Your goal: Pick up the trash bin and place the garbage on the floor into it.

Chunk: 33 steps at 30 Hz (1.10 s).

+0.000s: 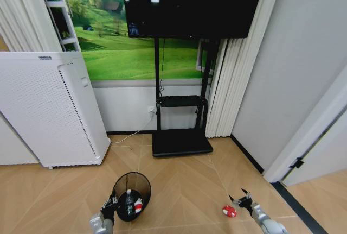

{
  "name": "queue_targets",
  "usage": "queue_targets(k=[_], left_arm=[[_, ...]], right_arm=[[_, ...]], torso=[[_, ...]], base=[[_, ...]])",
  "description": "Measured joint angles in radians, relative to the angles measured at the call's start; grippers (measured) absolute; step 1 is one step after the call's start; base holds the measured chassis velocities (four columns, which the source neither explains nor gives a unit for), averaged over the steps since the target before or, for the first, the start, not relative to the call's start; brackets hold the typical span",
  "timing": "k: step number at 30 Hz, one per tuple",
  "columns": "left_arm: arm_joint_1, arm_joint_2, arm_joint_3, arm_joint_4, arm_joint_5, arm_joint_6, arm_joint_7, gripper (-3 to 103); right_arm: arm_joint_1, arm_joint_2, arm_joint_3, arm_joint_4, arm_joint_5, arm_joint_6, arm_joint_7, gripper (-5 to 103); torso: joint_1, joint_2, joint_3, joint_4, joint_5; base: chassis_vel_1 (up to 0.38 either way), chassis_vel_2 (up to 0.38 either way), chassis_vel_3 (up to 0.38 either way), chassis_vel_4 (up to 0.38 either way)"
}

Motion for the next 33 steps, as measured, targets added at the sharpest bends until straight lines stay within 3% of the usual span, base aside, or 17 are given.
queue_targets(k=[7,9,12,14,15,19,25,27,33], left_arm=[[0.001,-0.001,0.001,-0.006,-0.001,0.0,0.001,6],[0.001,0.0,0.0,-0.012,-0.003,0.0,0.001,6],[0.001,-0.002,0.0,-0.014,-0.003,0.0,0.001,6],[0.002,-0.008,-0.001,-0.014,0.0,-0.002,0.0,6],[0.002,-0.008,-0.001,-0.014,0.0,-0.002,0.0,6],[-0.001,-0.02,-0.001,-0.014,0.0,-0.006,0.001,6],[0.002,-0.023,0.0,-0.015,-0.003,-0.012,0.003,6],[0.012,-0.021,-0.007,-0.019,-0.008,-0.019,0.006,6],[0.032,-0.012,-0.03,-0.019,-0.02,-0.033,0.011,6]], right_arm=[[0.001,-0.029,-0.057,-0.004,0.012,0.08,-0.05,100],[-0.006,-0.058,-0.081,0.007,-0.047,0.147,-0.123,100],[-0.013,-0.071,-0.087,0.019,-0.088,0.171,-0.141,100],[-0.017,-0.082,-0.082,0.018,-0.192,0.217,-0.161,100],[-0.017,-0.082,-0.082,0.018,-0.192,0.217,-0.161,100],[-0.039,-0.092,-0.067,0.01,-0.346,0.278,-0.167,100],[-0.04,-0.083,-0.056,0.001,-0.433,0.305,-0.151,100],[-0.027,-0.053,-0.062,-0.02,-0.451,0.3,-0.105,100],[0.0,0.008,-0.063,-0.053,-0.527,0.276,-0.081,100]], torso=[[0.0,0.0,0.0,-0.0001,0.0002],[0.0,0.0,0.0,0.0003,-0.0001],[0.0,0.0,0.0,0.0005,-0.0001],[0.0,0.0,0.0,0.0005,-0.0003],[0.0,0.0,0.0,0.0005,-0.0003],[0.0,0.0,0.0,0.0,-0.0001],[0.0,0.0,0.0,-0.0002,-0.0003],[0.0,0.0,0.0,-0.0001,-0.0003],[0.0,0.0,0.0,0.0005,-0.0001]], base=[[-0.187,-0.18,0.195,0.165],[-0.001,-0.026,0.041,0.008],[0.042,-0.009,-0.052,-0.01],[0.062,0.061,-0.068,-0.031],[0.057,0.068,-0.068,-0.031],[0.021,0.026,-0.014,-0.018],[0.0,0.0,0.0,0.0],[0.0,0.0,0.0,0.0],[0.0,0.0,0.0,0.0]])
